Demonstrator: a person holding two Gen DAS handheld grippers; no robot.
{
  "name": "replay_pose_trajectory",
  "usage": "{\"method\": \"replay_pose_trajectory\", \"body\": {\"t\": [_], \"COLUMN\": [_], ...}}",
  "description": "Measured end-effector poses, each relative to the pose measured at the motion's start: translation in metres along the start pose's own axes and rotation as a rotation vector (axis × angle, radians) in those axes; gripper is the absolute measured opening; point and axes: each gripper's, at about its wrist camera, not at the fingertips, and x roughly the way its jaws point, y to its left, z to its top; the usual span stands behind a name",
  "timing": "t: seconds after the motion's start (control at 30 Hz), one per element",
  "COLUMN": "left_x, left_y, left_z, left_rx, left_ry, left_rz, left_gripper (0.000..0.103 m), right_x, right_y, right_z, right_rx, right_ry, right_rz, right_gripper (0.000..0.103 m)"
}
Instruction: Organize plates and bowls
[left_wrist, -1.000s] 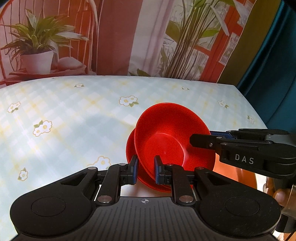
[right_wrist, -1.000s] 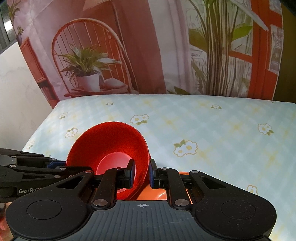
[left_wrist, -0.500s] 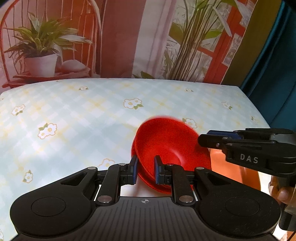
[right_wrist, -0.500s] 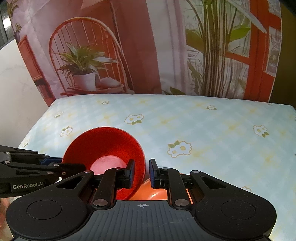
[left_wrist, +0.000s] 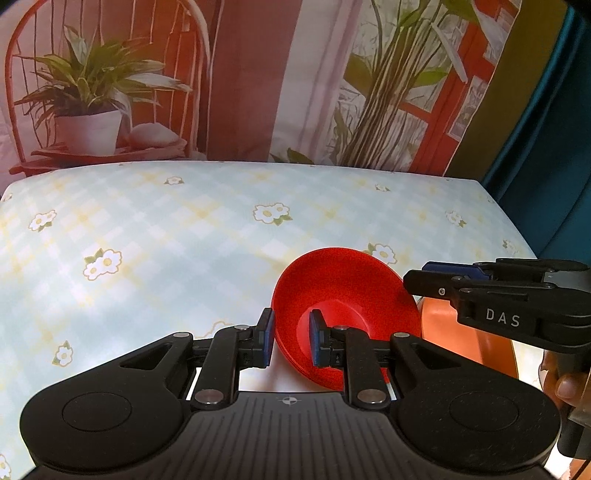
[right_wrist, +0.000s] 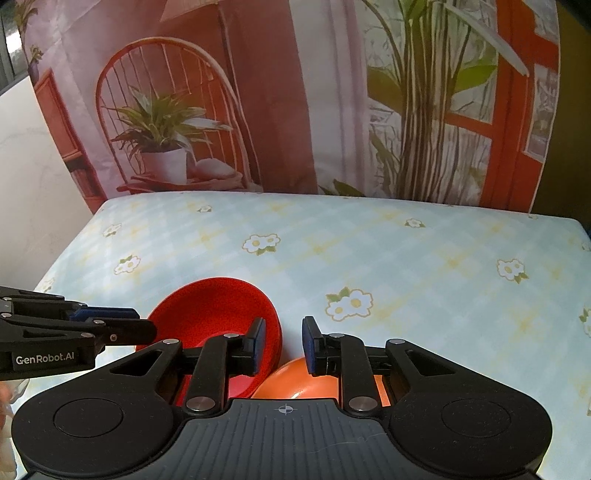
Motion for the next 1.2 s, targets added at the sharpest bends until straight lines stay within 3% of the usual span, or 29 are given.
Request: {"method": "replay_pose_trajectory", "body": {"t": [0.2,0.33,1.2], "left_x": [-0.003,-0.006,0.027], "left_y": [0.004,0.008,0.010], "left_z": [0.001,0.001,-0.010], "left_rx": [-0.018,-0.036,-0.134], "left_ry": [-0.002,-0.008,0.048], "left_rz": [-0.005,-0.015,-0.091], "left_gripper": [0.021,0.033,0.034], "right_x": [0.001,0.001,0.046], "right_y": [0.000,0.000,0.001], "right_z": [0.002,0.003,0.001], "right_rx": [-0.008,-0.011,-0.018], "right_ry": [0.003,0.002,0.078], "right_rz": [-0.001,-0.004,0.033], "right_gripper": [0.021,0.021,0.023]}}
